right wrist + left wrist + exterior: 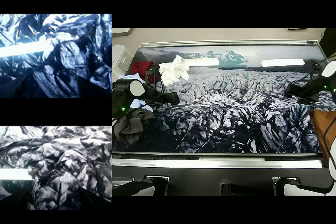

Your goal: Fold the clothes and pants, and hang the long-sleeved shirts on hangers.

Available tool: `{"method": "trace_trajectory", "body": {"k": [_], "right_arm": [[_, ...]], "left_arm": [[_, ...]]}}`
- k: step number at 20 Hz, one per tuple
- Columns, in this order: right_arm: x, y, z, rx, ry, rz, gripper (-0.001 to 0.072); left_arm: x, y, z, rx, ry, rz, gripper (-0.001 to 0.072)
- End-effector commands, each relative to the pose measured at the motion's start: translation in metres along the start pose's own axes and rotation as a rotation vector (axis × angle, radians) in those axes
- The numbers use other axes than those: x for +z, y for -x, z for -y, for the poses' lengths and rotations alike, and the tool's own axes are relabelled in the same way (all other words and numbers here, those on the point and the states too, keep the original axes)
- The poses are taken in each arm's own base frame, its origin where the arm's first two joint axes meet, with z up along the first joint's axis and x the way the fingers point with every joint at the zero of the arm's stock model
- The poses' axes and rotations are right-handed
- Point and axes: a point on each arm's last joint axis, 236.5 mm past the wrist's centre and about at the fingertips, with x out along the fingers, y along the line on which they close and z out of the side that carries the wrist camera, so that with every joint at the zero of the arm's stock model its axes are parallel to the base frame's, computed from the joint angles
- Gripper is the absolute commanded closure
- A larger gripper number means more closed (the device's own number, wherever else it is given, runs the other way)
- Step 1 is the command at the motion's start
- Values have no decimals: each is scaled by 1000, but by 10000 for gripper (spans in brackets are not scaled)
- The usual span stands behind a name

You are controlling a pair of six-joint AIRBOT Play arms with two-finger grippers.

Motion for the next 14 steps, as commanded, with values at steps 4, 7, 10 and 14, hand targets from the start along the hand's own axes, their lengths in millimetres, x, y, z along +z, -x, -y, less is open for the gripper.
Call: {"method": "trace_trajectory", "body": {"k": [4,7,10,14], "right_arm": [[0,0,0,0,-1,0,17],[0,0,0,0,-1,0,17],[0,0,0,0,-1,0,17],[0,0,0,1,-1,2,18]], "left_arm": [[0,0,0,0,-1,0,-10],[0,0,0,0,-1,0,-10],[0,0,0,0,-1,0,-10],[2,0,1,-4,5,10,-10]]}}
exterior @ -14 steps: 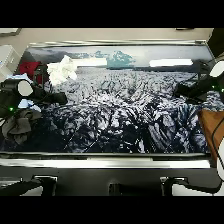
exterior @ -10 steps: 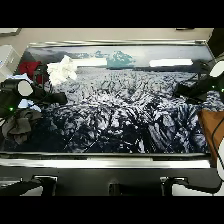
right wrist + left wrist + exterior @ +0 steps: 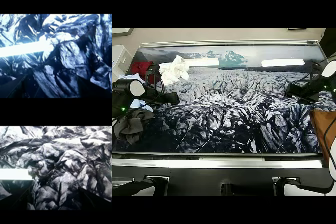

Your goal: Fold the clothes and pants, and hang the long-sleeved shirts on hangers.

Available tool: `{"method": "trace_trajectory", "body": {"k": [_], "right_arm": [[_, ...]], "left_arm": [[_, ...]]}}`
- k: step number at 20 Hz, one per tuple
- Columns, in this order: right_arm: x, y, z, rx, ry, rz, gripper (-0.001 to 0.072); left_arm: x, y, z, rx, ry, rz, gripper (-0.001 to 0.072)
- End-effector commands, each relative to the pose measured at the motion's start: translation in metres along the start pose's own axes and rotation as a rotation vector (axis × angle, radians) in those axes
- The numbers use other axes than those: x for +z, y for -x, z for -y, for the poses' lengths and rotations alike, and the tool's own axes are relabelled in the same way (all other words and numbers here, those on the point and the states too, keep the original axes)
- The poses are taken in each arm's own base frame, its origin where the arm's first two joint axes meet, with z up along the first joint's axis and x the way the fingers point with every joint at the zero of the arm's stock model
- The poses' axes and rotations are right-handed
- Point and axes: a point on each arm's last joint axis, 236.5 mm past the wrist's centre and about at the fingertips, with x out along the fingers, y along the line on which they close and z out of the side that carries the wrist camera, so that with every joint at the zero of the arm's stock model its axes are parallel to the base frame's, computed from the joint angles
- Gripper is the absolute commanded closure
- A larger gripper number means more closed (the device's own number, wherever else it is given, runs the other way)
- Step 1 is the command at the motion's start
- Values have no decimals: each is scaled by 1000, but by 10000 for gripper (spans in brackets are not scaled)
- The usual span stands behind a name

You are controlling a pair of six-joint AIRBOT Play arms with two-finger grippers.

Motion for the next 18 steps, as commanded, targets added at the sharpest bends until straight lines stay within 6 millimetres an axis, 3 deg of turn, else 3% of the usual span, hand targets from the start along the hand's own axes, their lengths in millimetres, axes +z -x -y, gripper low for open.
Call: {"method": "trace_trajectory", "body": {"k": [1,4,7,9,10,12,13,15,16,18], "right_arm": [[2,0,-1,1,2,10,18],[20,1,2,-9,13,86,15],[39,3,0,-1,13,165,15],[51,6,-1,2,14,216,16],[55,7,-2,4,14,237,16],[59,8,-2,7,14,253,17],[59,8,-2,7,14,253,18],[59,7,-2,7,14,252,20],[59,7,-3,8,13,252,21],[59,7,-3,8,14,252,36]], "left_arm": [[18,0,4,-11,0,75,-10],[73,6,15,-66,43,307,-10],[133,25,23,-117,65,579,-9],[197,52,10,-124,84,881,-7],[219,50,-6,-117,129,917,-5],[252,8,-61,-101,325,806,11],[257,-21,-92,-111,486,719,58],[255,-78,-144,-148,726,553,58],[248,-104,-158,-210,826,476,55],[231,-142,-166,-376,1039,384,52]]}}
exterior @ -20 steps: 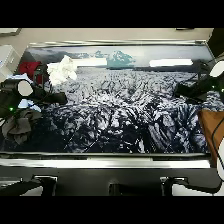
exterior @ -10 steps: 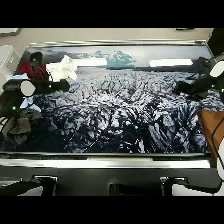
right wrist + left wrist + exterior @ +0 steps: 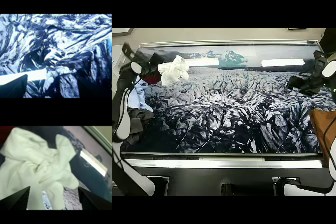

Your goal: Fold the clothes and pants, and hang the long-sleeved shirts on hangers.

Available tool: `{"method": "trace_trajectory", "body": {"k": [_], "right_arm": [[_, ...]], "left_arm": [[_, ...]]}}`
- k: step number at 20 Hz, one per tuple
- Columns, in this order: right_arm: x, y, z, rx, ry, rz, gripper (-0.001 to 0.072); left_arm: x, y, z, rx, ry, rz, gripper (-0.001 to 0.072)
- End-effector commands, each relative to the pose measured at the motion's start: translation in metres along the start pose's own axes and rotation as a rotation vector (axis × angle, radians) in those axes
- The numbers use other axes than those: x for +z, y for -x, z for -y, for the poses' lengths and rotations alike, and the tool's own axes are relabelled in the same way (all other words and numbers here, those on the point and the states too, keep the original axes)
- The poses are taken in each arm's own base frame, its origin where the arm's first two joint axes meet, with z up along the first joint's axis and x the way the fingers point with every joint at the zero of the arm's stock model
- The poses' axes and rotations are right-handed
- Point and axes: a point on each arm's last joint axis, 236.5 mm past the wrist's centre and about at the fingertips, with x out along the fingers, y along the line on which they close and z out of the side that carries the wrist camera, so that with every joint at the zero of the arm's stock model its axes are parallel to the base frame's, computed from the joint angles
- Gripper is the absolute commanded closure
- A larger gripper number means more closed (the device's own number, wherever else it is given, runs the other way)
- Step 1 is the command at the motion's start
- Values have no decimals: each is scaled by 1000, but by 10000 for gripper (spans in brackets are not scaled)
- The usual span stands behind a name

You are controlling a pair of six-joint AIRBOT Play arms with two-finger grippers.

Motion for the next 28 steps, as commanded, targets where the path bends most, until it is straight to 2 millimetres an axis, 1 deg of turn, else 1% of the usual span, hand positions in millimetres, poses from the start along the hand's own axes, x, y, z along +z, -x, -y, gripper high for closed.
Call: {"method": "trace_trajectory", "body": {"k": [1,2,3,4,5,7,9,12,13,14,15,16,17,18,19,20,21,22,23,24,25,26,27,28], "right_arm": [[3,0,-1,2,-1,13,36],[3,0,-1,2,-1,12,36],[3,0,-1,3,-1,11,36],[3,0,-1,4,-2,11,36],[3,0,-2,5,-2,12,36],[2,0,-2,9,-4,11,37],[2,0,-2,8,-3,8,37],[-2,0,-2,7,-4,-8,37],[-3,0,-2,8,-4,-12,36],[-3,0,-3,11,-6,-12,36],[-3,0,-5,18,-18,-14,35],[-5,0,-7,29,-34,-19,35],[-8,0,-9,38,-48,-35,34],[-11,0,-10,38,-47,-49,34],[-15,1,-9,34,-46,-64,34],[-18,1,-8,31,-45,-75,35],[-13,1,-9,35,-27,-56,36],[-6,4,-10,41,31,-29,36],[-1,11,-14,49,78,-10,35],[5,22,-19,63,90,14,35],[12,36,-22,68,95,46,35],[18,53,-25,71,102,88,35],[23,72,-27,71,109,130,35],[27,94,-29,71,117,177,35]], "left_arm": [[-27,-44,-56,-57,406,-175,50],[-39,-50,-66,-56,398,-189,50],[-49,-54,-69,-53,354,-202,47],[-56,-58,-67,-60,297,-207,42],[-58,-62,-62,-69,257,-197,40],[-54,-67,-49,-92,191,-142,40],[-54,-72,-40,-105,165,-105,40],[-64,-81,-39,-107,170,-100,42],[-66,-84,-39,-106,176,-97,60],[-67,-86,-40,-105,182,-91,193],[-68,-87,-39,-106,181,-85,497],[-68,-87,-39,-106,184,-88,688],[-70,-84,-33,-117,196,-107,688],[-65,-77,-22,-135,164,-108,690],[-53,-62,3,-175,66,-78,691],[-37,-38,38,-227,-89,-29,691],[-24,1,86,-296,-307,20,691],[-22,51,140,-378,-553,62,691],[-28,104,188,-460,-735,92,691],[-38,165,234,-539,-842,118,691],[-53,216,266,-599,-914,132,691],[-76,265,292,-659,-984,128,691],[-106,301,307,-715,-1042,94,691],[-142,329,315,-773,-1070,22,690]]}}
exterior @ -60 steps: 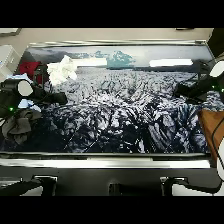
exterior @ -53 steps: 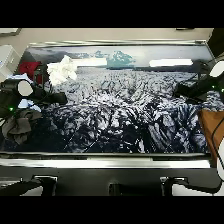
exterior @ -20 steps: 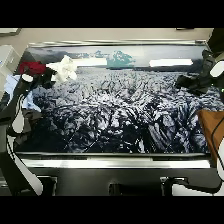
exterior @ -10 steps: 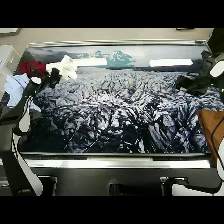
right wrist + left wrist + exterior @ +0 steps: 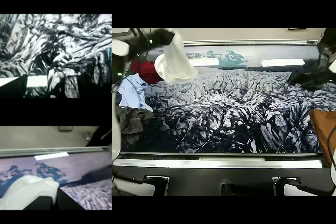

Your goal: Fold the clothes and pants, and hang the long-sleeved shirts on hangers.

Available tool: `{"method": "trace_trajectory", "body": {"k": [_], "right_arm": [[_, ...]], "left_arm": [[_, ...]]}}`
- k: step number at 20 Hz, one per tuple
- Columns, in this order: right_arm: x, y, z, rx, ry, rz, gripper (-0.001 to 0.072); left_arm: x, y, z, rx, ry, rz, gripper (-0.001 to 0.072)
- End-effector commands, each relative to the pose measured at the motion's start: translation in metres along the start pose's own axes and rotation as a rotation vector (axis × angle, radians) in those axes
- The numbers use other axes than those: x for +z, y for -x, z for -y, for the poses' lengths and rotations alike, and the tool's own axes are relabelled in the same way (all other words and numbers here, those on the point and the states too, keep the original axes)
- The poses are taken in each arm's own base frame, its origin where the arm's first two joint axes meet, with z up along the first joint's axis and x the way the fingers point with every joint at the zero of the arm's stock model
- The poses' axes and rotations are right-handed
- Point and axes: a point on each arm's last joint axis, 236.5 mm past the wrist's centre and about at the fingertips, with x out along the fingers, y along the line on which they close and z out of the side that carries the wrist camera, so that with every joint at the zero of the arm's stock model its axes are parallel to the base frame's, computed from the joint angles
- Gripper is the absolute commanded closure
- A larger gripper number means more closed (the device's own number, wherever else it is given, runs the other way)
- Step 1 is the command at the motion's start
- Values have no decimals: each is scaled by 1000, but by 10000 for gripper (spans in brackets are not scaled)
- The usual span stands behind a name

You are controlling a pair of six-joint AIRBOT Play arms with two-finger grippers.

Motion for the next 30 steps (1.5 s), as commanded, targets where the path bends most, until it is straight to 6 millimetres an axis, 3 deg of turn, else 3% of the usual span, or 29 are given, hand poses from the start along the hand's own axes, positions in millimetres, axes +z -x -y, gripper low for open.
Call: {"method": "trace_trajectory", "body": {"k": [1,3,5,8,9,10,11,12,13,14,16,17,19,21,22,24,27,30], "right_arm": [[19,60,-12,5,50,135,35],[22,99,-15,-8,67,212,35],[22,132,-15,-31,81,280,36],[18,168,-7,-88,87,344,37],[13,173,-4,-103,70,338,37],[6,174,-2,-110,69,312,37],[-4,171,-1,-113,67,267,37],[-17,163,1,-115,62,201,36],[-33,152,3,-118,56,115,36],[-49,138,7,-122,48,25,35],[-84,100,15,-122,29,-156,30],[-105,77,18,-116,18,-244,26],[-151,33,25,-101,16,-402,15],[-188,-3,34,-100,-1,-494,14],[-201,-17,35,-94,-12,-519,13],[-211,-39,28,-52,-42,-517,13],[-201,-62,27,-34,-63,-458,4],[-197,-69,31,-45,-59,-437,4]], "left_arm": [[-8,66,165,-265,-189,-115,690],[-64,60,233,-397,-120,-242,689],[-139,39,290,-487,-98,-360,689],[-271,5,348,-509,-7,-548,687],[-309,2,362,-510,33,-632,647],[-341,1,375,-516,70,-708,268],[-356,3,379,-510,109,-771,1],[-357,5,372,-506,122,-818,-12],[-346,5,353,-491,112,-840,-11],[-329,4,321,-443,111,-860,-11],[-295,7,230,-299,162,-897,-11],[-289,16,188,-242,201,-931,-10],[-300,43,107,-119,327,-1037,-9],[-331,66,61,-26,481,-1118,-10],[-349,74,54,-15,569,-1145,-9],[-381,74,59,-30,694,-1144,-9],[-418,60,87,-63,787,-1120,-6],[-436,41,118,-130,816,-1110,-5]]}}
